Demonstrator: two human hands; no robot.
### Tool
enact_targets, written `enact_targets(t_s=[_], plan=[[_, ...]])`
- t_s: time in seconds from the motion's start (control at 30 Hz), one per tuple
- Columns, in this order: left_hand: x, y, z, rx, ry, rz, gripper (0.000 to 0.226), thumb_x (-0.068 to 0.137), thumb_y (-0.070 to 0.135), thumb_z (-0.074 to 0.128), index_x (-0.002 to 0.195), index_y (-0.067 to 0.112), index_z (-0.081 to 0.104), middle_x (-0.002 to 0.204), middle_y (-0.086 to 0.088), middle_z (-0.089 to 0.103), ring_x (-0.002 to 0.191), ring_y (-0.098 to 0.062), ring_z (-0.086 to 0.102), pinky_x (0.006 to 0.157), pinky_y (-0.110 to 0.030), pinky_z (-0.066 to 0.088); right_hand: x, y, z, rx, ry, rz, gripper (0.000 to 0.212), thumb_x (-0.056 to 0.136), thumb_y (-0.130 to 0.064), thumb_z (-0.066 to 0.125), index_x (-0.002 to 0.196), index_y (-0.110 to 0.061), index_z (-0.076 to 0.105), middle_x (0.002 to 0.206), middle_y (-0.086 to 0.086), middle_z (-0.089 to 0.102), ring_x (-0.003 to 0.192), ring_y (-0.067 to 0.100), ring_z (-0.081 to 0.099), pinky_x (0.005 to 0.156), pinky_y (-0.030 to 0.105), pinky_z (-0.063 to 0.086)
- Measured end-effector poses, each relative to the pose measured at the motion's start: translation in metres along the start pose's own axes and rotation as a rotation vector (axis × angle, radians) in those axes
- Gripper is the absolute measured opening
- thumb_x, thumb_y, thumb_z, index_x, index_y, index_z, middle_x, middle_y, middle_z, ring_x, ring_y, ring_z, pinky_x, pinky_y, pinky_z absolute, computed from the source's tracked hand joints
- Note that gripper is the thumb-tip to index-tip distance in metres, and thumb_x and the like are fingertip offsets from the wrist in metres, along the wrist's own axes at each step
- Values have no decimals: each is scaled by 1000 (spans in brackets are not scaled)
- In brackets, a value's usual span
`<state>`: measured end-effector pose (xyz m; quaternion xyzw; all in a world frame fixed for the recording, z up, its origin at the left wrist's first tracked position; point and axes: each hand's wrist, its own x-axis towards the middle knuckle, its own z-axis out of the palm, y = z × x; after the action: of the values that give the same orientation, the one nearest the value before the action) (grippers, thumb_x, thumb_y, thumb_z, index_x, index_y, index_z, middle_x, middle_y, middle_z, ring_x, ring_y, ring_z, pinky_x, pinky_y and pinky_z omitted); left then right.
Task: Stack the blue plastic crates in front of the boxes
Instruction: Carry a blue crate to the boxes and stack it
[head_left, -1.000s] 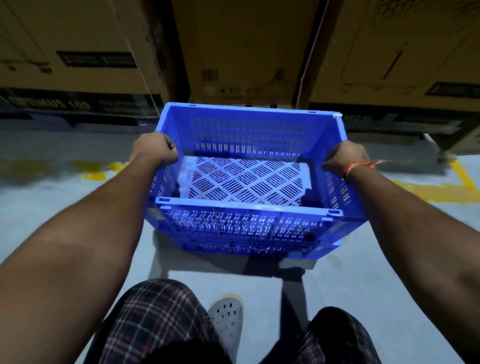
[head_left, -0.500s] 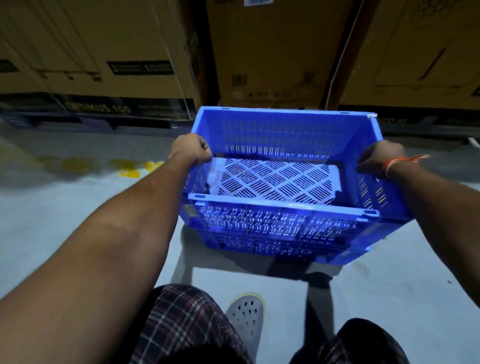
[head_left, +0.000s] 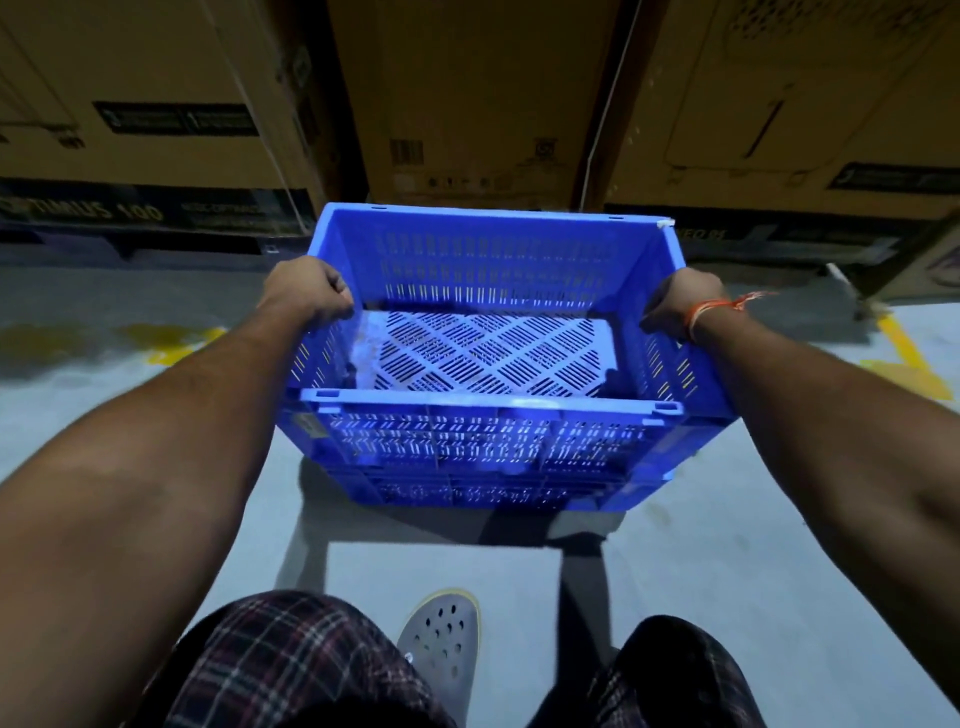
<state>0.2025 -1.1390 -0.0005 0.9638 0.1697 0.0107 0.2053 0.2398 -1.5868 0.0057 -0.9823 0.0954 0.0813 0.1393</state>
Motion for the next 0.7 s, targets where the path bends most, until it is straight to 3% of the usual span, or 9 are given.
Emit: enact_targets(t_s=[0.13, 0.57, 0.7], plan=[[7, 2, -1, 3, -54, 10, 11, 67, 24, 76, 72, 14, 74, 71, 0, 73, 68, -17, 69, 62, -21, 43, 2, 1, -5, 2, -23, 10, 24, 65, -25, 86, 85, -13, 79, 87, 9, 75, 78, 24, 69, 72, 26, 52], [10, 3, 4, -39, -118, 30, 13, 66, 22, 81, 75, 15, 77, 76, 1, 75, 75, -15, 69, 67, -21, 40, 6, 3, -25, -85, -25, -15, 25, 67, -27, 85, 86, -12, 78, 77, 11, 74, 71, 25, 71, 76, 34, 59], [9, 4, 17, -14, -88, 63, 13, 67, 19, 76, 76, 10, 76, 76, -4, 76, 74, -16, 71, 56, -19, 38, 1, 16, -18, -31, 11, -3, 23, 68, -23, 85, 87, -13, 78, 78, 10, 72, 67, 22, 65, 66, 25, 47]])
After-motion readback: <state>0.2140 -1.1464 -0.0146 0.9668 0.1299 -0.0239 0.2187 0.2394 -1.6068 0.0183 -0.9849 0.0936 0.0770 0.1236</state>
